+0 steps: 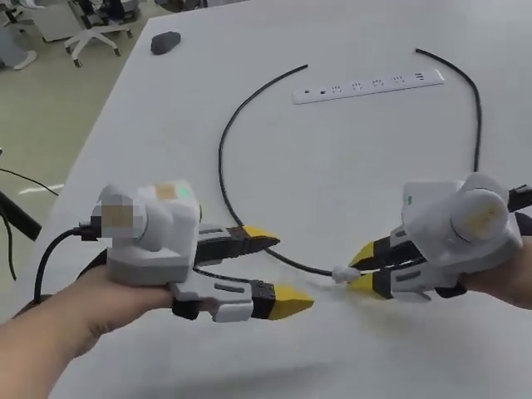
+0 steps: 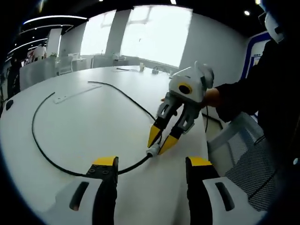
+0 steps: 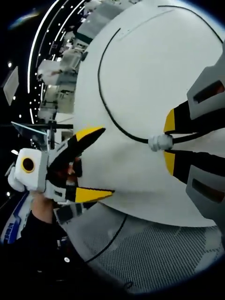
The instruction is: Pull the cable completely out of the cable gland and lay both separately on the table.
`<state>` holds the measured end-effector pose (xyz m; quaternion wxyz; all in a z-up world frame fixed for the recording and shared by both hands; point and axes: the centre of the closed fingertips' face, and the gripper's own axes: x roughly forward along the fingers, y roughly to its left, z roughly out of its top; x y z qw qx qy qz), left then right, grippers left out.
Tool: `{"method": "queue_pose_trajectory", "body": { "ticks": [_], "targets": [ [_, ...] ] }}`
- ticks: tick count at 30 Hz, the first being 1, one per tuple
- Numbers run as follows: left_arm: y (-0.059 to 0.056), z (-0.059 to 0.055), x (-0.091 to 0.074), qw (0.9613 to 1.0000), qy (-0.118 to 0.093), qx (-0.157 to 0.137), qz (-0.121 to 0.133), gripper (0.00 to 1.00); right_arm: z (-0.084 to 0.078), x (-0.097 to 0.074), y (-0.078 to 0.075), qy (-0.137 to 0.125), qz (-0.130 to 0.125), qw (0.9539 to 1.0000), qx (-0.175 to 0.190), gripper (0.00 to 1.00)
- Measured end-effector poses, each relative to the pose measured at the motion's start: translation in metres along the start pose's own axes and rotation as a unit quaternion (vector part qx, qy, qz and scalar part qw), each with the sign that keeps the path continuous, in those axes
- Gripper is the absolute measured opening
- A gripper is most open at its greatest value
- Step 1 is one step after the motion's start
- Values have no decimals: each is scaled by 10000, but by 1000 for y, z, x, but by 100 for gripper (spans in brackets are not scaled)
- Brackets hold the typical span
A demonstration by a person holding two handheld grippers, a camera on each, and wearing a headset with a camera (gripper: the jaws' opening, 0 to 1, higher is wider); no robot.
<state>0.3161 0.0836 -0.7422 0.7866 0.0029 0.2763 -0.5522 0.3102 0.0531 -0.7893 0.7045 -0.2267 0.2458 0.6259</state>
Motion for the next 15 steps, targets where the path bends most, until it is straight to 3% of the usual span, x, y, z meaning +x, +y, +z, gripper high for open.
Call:
{"method": "queue_pose_trajectory", "body": {
  "ticks": [2, 5, 7, 12, 15],
  "targets": [
    [-14, 1, 7, 9994, -54, -78, -333, 67, 5, -7, 10, -56, 120, 9998, -176, 8],
    [-27, -7, 14, 9972, 136, -217, -707, 61, 9, -14, 21, -95, 191, 9990, -382, 8],
    [-30, -10, 19, 9965, 161, -266, -775, 54, 10, -18, 28, -99, 239, 9984, -496, 7],
    [-51, -13, 29, 9915, 209, -394, -1220, 43, 13, -25, 37, -171, 305, 9973, -641, 7],
    [-55, -15, 34, 9904, 240, -417, -1293, 38, 21, -28, 40, -342, 354, 9972, -569, 7]
  ]
}}
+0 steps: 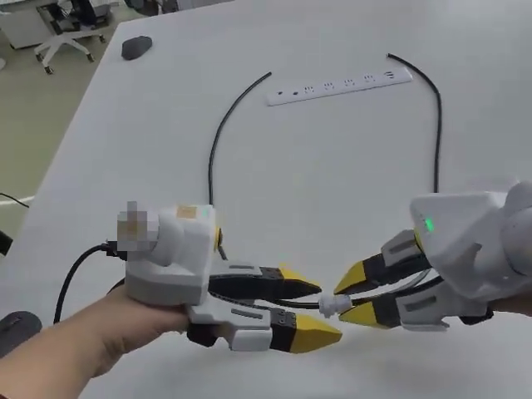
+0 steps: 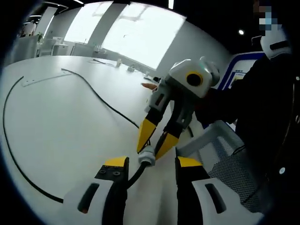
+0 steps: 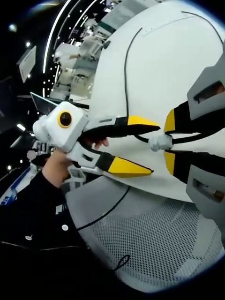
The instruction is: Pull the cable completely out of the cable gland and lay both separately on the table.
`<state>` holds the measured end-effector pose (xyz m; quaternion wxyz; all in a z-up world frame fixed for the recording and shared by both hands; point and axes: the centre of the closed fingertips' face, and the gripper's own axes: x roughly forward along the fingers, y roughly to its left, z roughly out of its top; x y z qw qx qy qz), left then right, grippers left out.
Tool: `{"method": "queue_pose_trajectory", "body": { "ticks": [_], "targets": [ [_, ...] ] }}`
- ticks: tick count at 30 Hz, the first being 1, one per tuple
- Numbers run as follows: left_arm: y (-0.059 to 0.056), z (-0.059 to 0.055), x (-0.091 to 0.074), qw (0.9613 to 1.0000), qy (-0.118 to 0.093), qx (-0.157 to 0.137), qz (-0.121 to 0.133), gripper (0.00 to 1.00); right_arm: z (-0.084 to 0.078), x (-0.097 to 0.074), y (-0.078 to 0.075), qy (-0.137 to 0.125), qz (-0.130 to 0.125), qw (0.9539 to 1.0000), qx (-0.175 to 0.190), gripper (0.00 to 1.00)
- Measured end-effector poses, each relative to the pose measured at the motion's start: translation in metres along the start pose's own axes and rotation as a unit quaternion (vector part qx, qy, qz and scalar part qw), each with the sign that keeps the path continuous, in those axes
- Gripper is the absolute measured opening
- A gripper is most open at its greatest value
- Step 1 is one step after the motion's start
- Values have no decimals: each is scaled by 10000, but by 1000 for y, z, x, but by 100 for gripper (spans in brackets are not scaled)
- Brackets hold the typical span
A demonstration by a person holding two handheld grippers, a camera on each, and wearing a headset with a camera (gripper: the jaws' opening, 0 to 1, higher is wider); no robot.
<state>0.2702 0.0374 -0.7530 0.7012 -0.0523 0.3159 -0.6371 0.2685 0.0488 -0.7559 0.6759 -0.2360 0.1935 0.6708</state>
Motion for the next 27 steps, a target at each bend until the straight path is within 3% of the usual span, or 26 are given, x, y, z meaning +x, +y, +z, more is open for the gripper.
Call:
{"method": "queue_pose_trajectory", "body": {
  "ticks": [4, 11, 14, 27],
  "targets": [
    [-6, 10, -1, 9993, -224, -237, -203, 24, 1, -2, 2, 6, -6, 10000, -40, 7],
    [-6, 9, -1, 9996, -193, -155, -151, 22, 4, -5, 2, -74, -62, 9999, -39, 7],
    [-2, 9, -1, 9994, -220, -260, -34, 16, 6, -5, 3, -114, -53, 9999, -68, 7],
    [-5, 12, -3, 9996, -245, -94, -118, 16, 9, -10, 4, -247, -38, 9997, -69, 7]
  ]
}}
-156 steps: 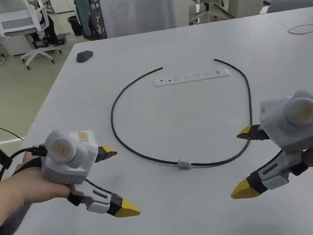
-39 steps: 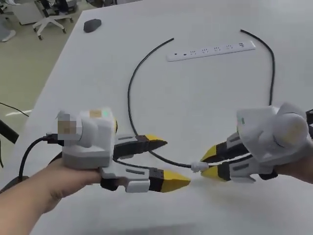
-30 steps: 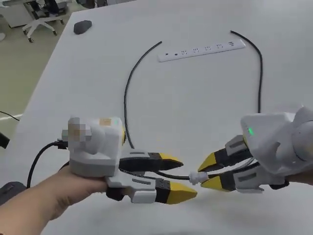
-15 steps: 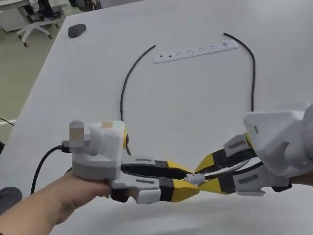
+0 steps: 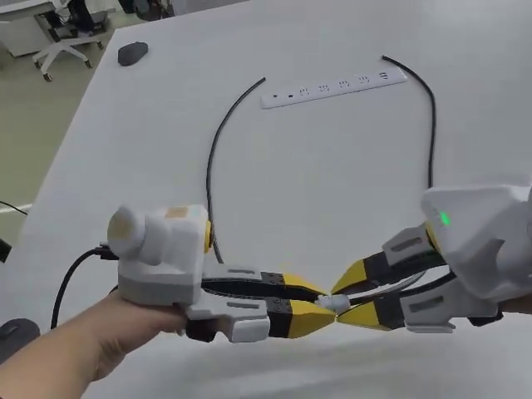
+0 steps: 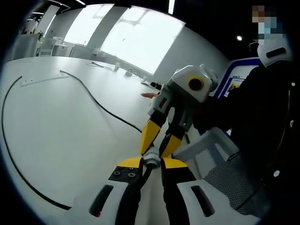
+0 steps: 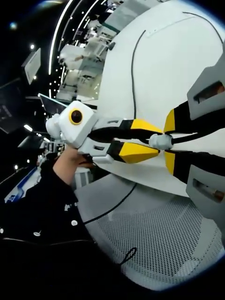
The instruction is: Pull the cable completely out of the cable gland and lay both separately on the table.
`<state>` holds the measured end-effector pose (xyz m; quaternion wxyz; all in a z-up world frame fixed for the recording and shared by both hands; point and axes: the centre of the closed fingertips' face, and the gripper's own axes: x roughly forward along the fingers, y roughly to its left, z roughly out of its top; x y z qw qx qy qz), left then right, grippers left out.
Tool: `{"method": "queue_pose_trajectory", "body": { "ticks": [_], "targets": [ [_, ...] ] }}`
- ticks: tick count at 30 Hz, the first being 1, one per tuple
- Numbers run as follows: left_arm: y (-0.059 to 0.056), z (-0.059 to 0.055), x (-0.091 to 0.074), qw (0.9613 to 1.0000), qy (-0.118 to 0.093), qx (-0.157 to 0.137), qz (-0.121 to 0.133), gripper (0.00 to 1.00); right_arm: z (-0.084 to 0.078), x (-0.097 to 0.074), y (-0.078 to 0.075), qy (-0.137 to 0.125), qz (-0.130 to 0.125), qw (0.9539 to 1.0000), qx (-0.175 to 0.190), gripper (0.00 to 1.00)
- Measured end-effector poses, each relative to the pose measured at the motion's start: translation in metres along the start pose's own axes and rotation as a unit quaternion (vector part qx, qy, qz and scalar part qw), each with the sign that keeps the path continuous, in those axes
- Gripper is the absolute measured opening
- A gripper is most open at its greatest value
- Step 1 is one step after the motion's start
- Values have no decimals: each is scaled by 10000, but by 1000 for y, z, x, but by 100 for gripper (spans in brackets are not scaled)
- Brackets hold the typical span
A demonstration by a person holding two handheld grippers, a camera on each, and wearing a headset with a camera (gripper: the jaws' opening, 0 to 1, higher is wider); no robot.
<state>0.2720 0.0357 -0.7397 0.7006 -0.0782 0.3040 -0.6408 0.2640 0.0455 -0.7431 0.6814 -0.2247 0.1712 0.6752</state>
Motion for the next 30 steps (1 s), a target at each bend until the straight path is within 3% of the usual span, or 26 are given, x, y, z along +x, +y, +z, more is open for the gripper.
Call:
{"method": "queue_pose_trajectory", "body": {
  "ticks": [9, 12, 13, 15, 17, 20, 22, 27, 30],
  "targets": [
    [-1, -1, 1, 9998, 100, 158, 58, 15, 0, 2, 2, -5, 42, 10000, 18, 7],
    [-1, -5, 2, 9983, 318, 463, 146, 15, -4, 4, 4, 84, 140, 9997, 198, 8],
    [-1, -5, 2, 9964, 381, 734, 193, 15, -6, 4, 5, 140, 177, 9989, 419, 9],
    [-3, -7, 2, 9942, 481, 938, 213, 15, -7, 4, 6, 114, 314, 9938, 1060, 10],
    [-1, -7, 2, 9922, 527, 1098, 276, 15, -5, 2, 1, -86, 287, 9905, 1342, 13],
    [-3, -6, 1, 9919, 522, 1134, 250, 15, -1, -1, -1, -323, 408, 9799, 1925, 15],
    [-4, -5, 0, 9921, 505, 1123, 220, 15, -2, -1, 1, -338, 549, 9746, 2144, 14],
    [-6, -1, 0, 9903, 513, 1276, 185, 15, 3, -1, 3, -457, 783, 9678, 2347, 9],
    [-5, -2, 0, 9892, 571, 1338, 187, 15, 3, 1, 4, -408, 802, 9682, 2335, 8]
  ]
}}
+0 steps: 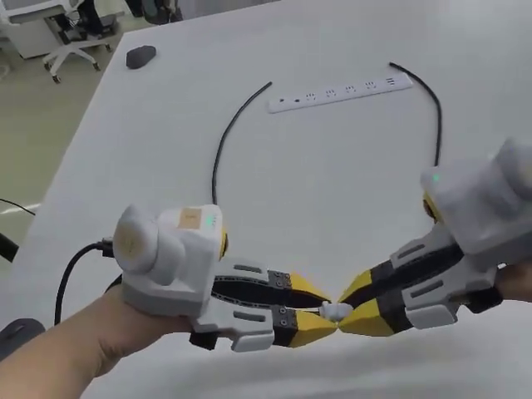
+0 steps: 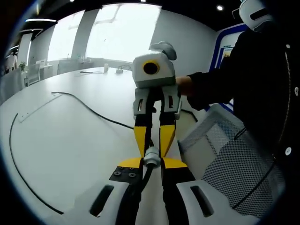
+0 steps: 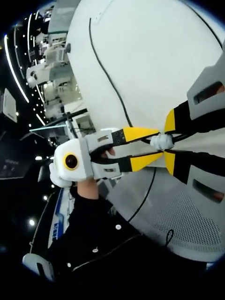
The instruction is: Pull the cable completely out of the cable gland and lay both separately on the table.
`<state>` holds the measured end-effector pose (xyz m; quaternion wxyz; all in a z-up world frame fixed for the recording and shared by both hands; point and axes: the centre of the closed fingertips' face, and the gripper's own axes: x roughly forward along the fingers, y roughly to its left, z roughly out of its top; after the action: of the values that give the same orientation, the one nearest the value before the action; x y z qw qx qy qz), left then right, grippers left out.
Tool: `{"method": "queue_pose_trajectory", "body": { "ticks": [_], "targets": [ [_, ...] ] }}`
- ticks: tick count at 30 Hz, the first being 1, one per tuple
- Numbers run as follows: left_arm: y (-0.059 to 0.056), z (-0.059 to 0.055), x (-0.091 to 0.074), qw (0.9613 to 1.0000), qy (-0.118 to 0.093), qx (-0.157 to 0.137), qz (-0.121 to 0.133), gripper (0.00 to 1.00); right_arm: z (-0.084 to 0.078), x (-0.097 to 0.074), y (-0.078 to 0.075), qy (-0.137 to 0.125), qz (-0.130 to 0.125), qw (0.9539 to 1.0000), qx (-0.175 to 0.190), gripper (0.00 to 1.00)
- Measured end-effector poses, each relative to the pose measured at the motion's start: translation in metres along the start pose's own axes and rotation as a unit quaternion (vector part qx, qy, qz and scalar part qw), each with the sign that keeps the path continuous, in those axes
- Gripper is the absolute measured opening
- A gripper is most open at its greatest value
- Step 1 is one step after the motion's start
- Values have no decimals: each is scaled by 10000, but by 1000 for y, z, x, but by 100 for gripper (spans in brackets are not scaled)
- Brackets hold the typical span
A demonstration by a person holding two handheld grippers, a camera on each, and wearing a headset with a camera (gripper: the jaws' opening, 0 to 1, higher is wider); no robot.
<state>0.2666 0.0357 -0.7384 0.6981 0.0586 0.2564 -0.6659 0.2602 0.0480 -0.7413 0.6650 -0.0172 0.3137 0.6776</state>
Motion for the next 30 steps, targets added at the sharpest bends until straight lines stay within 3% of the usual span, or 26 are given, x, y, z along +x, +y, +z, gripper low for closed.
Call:
{"method": "queue_pose_trajectory", "body": {
  "ticks": [6, 8, 13, 16, 18, 20, 22, 23, 25, 26, 27, 28, 29, 30],
  "targets": [
    [4, 0, -3, 9994, -27, -344, 71, 15, 4, 0, 1, 18, -155, 9988, -455, 7],
    [3, -1, -3, 9994, -19, -337, 65, 15, 3, 1, 2, 47, -216, 9978, -631, 7],
    [3, -2, -1, 9989, 35, -471, 62, 15, 2, 2, 3, 148, -366, 9921, -1192, 6],
    [4, -1, -1, 9979, 18, -639, 74, 14, 1, 0, 0, 149, -426, 9899, -1344, 6],
    [6, -1, -1, 9964, 16, -842, 104, 15, 2, 0, -2, 163, -535, 9838, -1701, 6],
    [7, -1, 0, 9934, 26, -1143, 109, 15, 2, 0, -2, 218, -647, 9750, -2116, 6],
    [11, 0, 0, 9923, 5, -1227, 141, 15, 3, -1, -3, 260, -788, 9680, -2368, 6],
    [11, 0, 0, 9914, 1, -1300, 122, 15, 3, -1, -2, 286, -828, 9623, -2575, 6],
    [12, 0, 0, 9857, -24, -1675, 160, 15, 3, -1, -5, 386, -1004, 9543, -2789, 6],
    [13, 0, 0, 9834, -29, -1807, 163, 15, 3, 0, -5, 410, -1028, 9547, -2763, 6],
    [15, 0, 0, 9828, -80, -1835, 189, 15, 3, -1, -6, 434, -1082, 9512, -2857, 6],
    [14, 0, 0, 9827, -78, -1845, 149, 15, 3, -1, -5, 416, -1045, 9533, -2804, 7],
    [12, 1, 1, 9835, -89, -1802, 152, 15, 3, -2, -7, 400, -1052, 9552, -2739, 7],
    [13, 5, 0, 9869, -185, -1588, 207, 15, 4, -3, -9, 366, -1109, 9543, -2752, 7]
  ]
}}
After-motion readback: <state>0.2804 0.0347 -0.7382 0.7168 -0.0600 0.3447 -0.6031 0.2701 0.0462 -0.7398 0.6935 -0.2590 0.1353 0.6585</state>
